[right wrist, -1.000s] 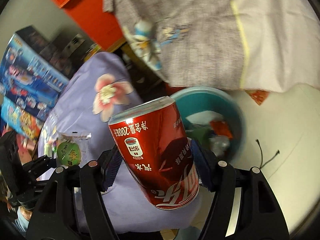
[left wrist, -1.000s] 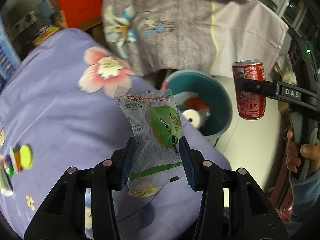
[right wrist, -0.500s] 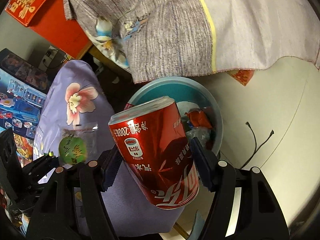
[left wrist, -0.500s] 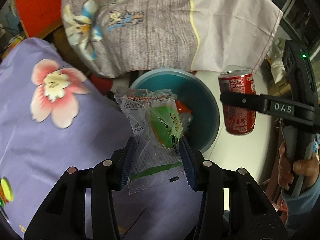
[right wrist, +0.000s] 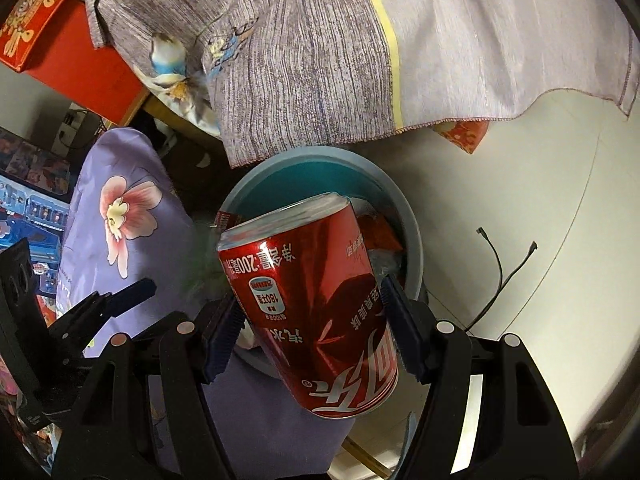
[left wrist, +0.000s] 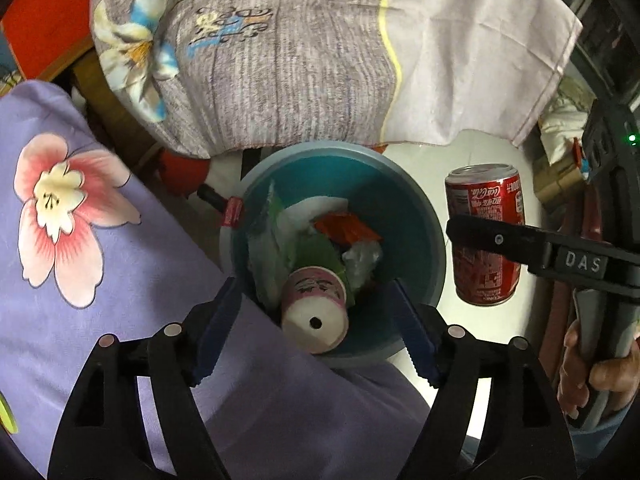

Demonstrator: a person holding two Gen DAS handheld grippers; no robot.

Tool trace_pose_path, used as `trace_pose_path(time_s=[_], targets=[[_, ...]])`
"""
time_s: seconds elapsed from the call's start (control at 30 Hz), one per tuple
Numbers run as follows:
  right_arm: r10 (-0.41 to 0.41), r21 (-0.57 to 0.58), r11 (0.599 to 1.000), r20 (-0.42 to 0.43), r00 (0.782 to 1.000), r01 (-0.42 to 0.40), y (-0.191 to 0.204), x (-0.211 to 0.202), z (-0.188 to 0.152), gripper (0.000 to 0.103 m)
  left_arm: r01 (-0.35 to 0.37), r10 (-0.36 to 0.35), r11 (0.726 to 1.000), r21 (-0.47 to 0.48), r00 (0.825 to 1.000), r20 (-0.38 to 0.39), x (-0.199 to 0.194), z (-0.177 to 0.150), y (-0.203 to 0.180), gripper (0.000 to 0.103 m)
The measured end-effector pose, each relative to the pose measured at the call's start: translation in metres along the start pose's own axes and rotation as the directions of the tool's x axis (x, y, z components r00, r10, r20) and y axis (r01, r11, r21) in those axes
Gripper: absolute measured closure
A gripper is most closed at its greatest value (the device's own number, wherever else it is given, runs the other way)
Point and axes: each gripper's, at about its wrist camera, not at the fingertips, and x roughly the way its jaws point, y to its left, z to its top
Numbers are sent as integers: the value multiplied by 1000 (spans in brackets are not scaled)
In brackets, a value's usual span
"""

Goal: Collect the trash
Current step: 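Carry the snack packet and cola can over the teal bucket and release both, then move both open tools back over the tablecloth toward the remaining items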

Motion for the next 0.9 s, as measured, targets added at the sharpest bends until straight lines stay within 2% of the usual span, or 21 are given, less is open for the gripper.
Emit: trace_pose_path(time_s=[0.3,0.43,0.53,0.7,0.9], targets=[[11,-16,1000,-22,1000,-11,13,10,0,38,0,1,999,-54,1000,14,-11,-8,17,22],[16,-3,1000,-25,1000,-16,15,13,2,27,3,-2,998,-63,1000,9,-14,-13,19,17],[9,12,1000,-26,1000,-9,14,12,1,27,-7,7,998,-59,1000,16,-18,-18,19,13],[-3,21,1000,-40,999,4,13,11,-2,27,-1,3,998,-68,1000,22,-23,-22,22,12],[-17,31,999,-42,999,18,15,6,-7,22,4,-2,996,-85,1000,23,-30,-28,26,12]])
